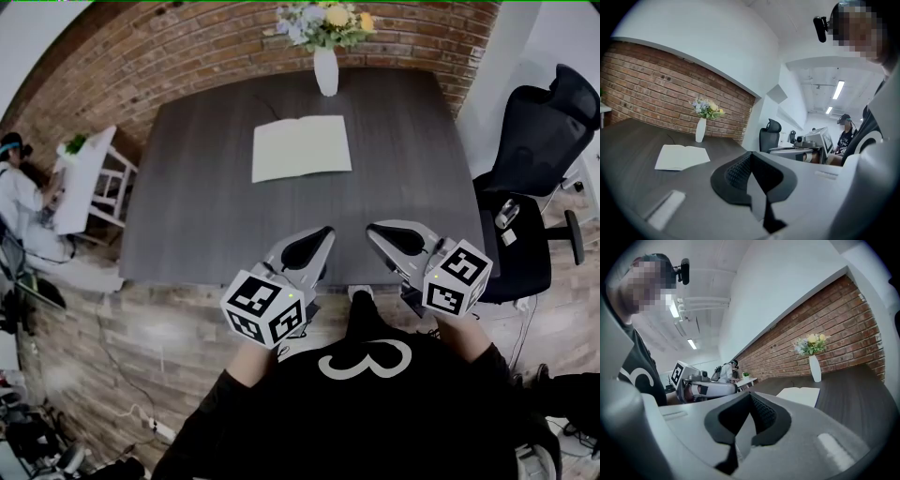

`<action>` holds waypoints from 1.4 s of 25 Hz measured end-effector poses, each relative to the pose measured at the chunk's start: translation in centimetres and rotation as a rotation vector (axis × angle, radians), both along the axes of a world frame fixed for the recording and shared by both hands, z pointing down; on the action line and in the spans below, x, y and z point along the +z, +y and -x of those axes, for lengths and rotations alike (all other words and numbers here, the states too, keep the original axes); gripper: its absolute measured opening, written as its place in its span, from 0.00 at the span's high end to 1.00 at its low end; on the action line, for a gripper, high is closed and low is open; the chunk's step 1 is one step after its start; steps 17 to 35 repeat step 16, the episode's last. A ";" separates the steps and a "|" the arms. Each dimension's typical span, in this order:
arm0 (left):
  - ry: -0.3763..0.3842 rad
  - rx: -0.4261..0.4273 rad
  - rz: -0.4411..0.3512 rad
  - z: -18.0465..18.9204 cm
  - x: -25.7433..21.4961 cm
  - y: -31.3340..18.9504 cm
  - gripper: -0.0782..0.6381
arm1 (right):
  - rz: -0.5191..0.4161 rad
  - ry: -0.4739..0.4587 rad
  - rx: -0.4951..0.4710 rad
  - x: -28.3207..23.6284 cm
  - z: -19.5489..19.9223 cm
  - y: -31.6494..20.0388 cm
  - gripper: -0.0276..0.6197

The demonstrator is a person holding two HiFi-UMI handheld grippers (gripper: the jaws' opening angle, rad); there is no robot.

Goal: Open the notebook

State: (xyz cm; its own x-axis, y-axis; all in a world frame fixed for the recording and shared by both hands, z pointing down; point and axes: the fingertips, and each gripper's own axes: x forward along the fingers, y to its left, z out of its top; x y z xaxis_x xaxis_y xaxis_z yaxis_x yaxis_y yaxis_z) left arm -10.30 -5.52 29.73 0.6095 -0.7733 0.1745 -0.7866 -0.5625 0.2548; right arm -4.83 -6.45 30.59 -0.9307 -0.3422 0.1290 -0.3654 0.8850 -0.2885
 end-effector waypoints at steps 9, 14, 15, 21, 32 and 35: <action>-0.002 0.000 -0.008 0.4 0.2 0.8 0.87 | -0.001 0.005 0.004 0.2 0.3 0.9 0.95; -0.001 -0.008 -0.014 0.7 -0.1 1.2 0.87 | 0.006 -0.011 0.002 -0.1 0.3 1.4 0.95; -0.002 -0.010 -0.016 0.8 -0.2 1.3 0.87 | 0.004 -0.010 0.002 -0.1 0.4 1.5 0.95; -0.004 -0.011 -0.017 0.9 -0.2 1.4 0.87 | 0.003 -0.008 0.001 -0.1 0.4 1.6 0.95; -0.004 -0.011 -0.017 0.9 -0.2 1.4 0.87 | 0.003 -0.008 0.001 -0.1 0.4 1.6 0.95; -0.004 -0.011 -0.017 0.9 -0.2 1.4 0.87 | 0.003 -0.008 0.001 -0.1 0.4 1.6 0.95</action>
